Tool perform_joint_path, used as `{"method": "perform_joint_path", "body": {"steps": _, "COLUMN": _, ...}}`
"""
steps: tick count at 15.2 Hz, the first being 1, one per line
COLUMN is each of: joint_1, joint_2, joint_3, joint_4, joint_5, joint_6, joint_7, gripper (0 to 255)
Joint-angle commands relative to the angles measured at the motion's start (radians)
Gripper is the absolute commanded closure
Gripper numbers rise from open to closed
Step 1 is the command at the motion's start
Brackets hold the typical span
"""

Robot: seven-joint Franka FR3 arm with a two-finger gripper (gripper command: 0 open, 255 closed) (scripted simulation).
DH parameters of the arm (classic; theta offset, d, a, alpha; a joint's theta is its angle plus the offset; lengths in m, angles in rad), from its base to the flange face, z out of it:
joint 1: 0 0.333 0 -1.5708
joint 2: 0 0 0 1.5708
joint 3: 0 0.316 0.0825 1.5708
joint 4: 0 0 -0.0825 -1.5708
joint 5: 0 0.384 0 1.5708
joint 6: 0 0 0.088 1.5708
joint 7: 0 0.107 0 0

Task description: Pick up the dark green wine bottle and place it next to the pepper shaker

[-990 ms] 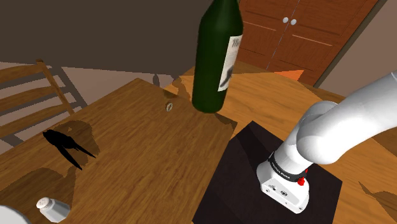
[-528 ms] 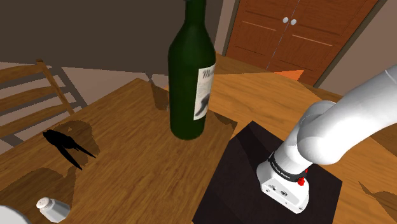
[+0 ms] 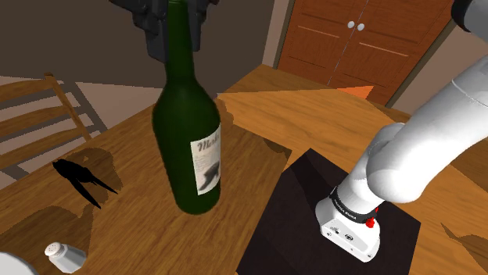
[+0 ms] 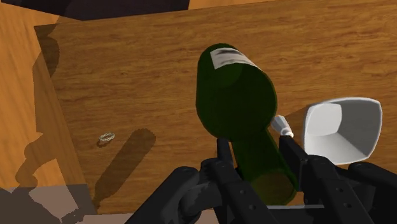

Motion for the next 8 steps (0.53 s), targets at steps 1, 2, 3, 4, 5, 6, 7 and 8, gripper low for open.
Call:
{"method": "perform_joint_path", "body": {"steps": 1, "joint_1": 0.019, "joint_2": 0.079, "joint_3": 0.063, "joint_4": 0.037, "joint_5": -0.055, "joint_6": 0.023, "joint_7": 0.072, "gripper": 255}}
{"method": "perform_joint_path", "body": {"steps": 2, "joint_1": 0.033, "joint_2": 0.117, "joint_3": 0.089, "joint_4": 0.052, "joint_5": -0.085, "joint_6": 0.032, "joint_7": 0.107, "gripper": 255}}
{"method": "perform_joint_path", "body": {"steps": 3, "joint_1": 0.051, "joint_2": 0.158, "joint_3": 0.113, "joint_4": 0.07, "joint_5": -0.118, "joint_6": 0.039, "joint_7": 0.142, "gripper": 255}}
{"method": "perform_joint_path", "body": {"steps": 4, "joint_1": 0.073, "joint_2": 0.201, "joint_3": 0.135, "joint_4": 0.09, "joint_5": -0.154, "joint_6": 0.044, "joint_7": 0.178, "gripper": 255}}
{"method": "perform_joint_path", "body": {"steps": 5, "joint_1": 0.101, "joint_2": 0.245, "joint_3": 0.152, "joint_4": 0.112, "joint_5": -0.193, "joint_6": 0.048, "joint_7": 0.213, "gripper": 255}}
{"method": "perform_joint_path", "body": {"steps": 6, "joint_1": 0.131, "joint_2": 0.291, "joint_3": 0.166, "joint_4": 0.137, "joint_5": -0.232, "joint_6": 0.049, "joint_7": 0.248, "gripper": 255}}
{"method": "perform_joint_path", "body": {"steps": 7, "joint_1": 0.168, "joint_2": 0.337, "joint_3": 0.174, "joint_4": 0.164, "joint_5": -0.272, "joint_6": 0.048, "joint_7": 0.28, "gripper": 255}}
{"method": "perform_joint_path", "body": {"steps": 8, "joint_1": 0.208, "joint_2": 0.383, "joint_3": 0.177, "joint_4": 0.194, "joint_5": -0.311, "joint_6": 0.045, "joint_7": 0.31, "gripper": 255}}
